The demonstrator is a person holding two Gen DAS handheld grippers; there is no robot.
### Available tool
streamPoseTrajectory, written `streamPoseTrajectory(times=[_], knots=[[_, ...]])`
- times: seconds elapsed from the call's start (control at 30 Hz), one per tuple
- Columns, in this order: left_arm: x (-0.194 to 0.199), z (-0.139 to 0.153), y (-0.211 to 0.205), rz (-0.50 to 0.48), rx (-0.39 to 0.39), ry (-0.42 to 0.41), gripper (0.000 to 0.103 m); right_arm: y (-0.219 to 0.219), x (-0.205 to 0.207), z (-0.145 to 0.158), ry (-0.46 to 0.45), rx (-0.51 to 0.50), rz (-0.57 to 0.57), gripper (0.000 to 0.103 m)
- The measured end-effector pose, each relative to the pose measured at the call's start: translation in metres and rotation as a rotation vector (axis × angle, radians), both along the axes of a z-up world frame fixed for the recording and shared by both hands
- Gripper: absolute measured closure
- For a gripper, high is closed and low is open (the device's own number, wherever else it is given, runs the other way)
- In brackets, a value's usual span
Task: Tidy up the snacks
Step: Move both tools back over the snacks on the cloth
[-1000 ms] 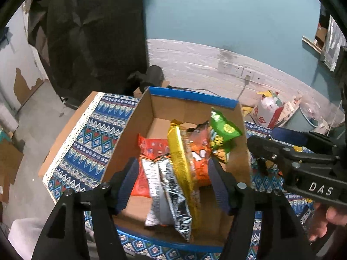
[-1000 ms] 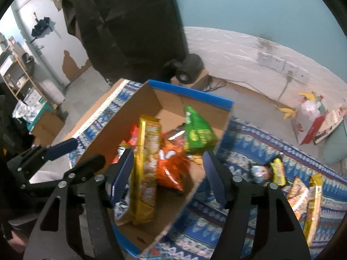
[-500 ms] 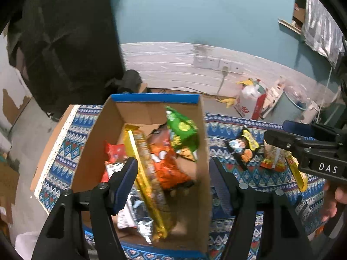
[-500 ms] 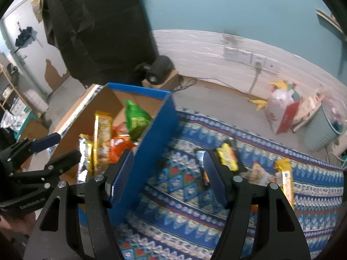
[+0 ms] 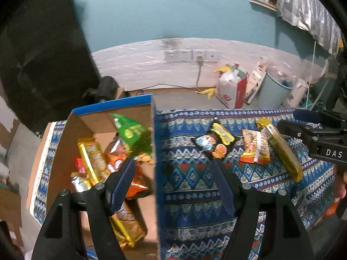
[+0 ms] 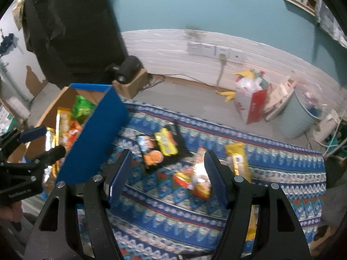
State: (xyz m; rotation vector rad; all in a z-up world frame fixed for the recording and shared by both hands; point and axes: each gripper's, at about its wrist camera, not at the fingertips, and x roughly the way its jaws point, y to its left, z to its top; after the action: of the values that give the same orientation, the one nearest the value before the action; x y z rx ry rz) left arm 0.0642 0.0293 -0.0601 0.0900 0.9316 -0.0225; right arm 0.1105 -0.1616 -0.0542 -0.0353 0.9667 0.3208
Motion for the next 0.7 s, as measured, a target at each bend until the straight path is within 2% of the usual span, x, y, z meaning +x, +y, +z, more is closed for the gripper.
streamPoseTrajectory(times=[0.5, 0.7], knots=[[0.031, -0.028, -0.060, -0.131, 0.044, 0.054, 0.025, -0.086, 0.012, -0.041, 0.074, -0.050, -0.121, 0.034], [0.048, -0.050, -0.079, -0.194, 0.083, 0.095, 0.025, -0.101, 0.017, -0.069, 0.130, -0.082, -0.133, 0.034]])
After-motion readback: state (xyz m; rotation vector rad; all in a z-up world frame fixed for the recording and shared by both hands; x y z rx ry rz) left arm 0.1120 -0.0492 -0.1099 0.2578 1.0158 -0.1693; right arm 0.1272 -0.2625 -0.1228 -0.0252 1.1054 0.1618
